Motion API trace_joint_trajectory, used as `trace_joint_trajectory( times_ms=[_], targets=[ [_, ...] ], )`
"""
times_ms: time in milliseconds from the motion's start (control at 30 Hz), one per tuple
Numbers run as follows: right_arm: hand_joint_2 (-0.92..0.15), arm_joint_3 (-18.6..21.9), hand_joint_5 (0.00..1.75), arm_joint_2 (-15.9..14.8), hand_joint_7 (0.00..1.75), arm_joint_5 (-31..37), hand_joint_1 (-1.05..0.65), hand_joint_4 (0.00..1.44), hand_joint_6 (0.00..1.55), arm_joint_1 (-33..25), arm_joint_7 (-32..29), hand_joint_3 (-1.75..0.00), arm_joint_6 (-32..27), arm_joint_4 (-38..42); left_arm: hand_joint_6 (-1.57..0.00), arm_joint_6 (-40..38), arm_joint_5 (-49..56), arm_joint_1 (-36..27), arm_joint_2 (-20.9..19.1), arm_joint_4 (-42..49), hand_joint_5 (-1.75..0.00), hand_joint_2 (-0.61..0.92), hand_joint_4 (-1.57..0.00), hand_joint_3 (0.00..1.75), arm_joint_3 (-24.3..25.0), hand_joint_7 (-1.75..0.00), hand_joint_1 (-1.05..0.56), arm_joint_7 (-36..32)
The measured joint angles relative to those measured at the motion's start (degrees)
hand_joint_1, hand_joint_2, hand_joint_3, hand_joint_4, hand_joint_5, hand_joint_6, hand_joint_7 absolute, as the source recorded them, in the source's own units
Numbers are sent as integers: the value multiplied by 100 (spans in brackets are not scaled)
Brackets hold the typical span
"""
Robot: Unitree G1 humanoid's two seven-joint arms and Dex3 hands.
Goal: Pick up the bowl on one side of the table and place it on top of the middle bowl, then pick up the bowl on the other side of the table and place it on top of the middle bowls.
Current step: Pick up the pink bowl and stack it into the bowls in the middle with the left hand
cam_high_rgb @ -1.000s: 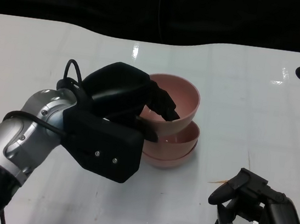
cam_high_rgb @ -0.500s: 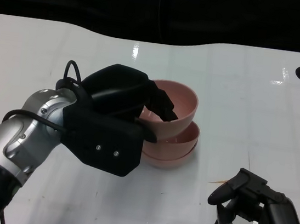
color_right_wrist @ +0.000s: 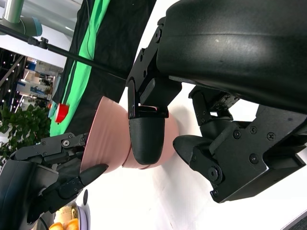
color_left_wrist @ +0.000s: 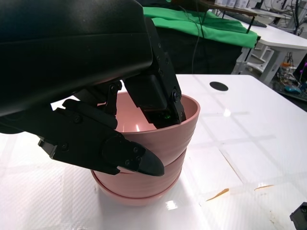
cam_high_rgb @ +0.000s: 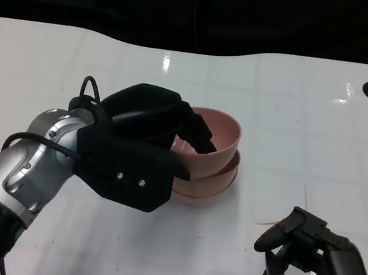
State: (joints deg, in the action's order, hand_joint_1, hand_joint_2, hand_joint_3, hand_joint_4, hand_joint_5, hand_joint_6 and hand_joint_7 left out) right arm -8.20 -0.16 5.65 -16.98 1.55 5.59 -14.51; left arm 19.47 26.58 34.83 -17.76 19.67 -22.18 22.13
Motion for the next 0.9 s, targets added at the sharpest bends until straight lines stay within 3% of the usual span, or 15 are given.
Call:
trace_joint_trajectory(
  times_ms=[100,200,300,633,900],
  targets=[
    [-50,0,157,0,135,0,-3,81,74,0,0,-115,0,0,-112,-47,-1,3,0,-1,-138,92,-81,1,0,0,-38,39],
    [-49,2,158,0,135,-1,-3,81,74,0,1,-115,0,0,-103,-129,18,8,-1,-32,-74,92,-91,2,-5,0,-44,57],
    [-49,2,158,-1,135,-4,-3,80,74,0,4,-115,1,0,-93,-291,66,27,-8,-81,-54,92,-91,3,-33,0,-48,143],
    [-49,2,159,-1,136,-4,-3,80,74,-4,3,-116,0,-4,-72,-400,163,30,-44,-253,-41,92,-77,1,-72,0,-61,265],
    [-48,2,159,-1,136,-2,-2,80,74,-4,2,-119,0,-10,-71,-307,251,30,-78,-303,-41,92,-74,1,-73,0,-63,262]
  ],
)
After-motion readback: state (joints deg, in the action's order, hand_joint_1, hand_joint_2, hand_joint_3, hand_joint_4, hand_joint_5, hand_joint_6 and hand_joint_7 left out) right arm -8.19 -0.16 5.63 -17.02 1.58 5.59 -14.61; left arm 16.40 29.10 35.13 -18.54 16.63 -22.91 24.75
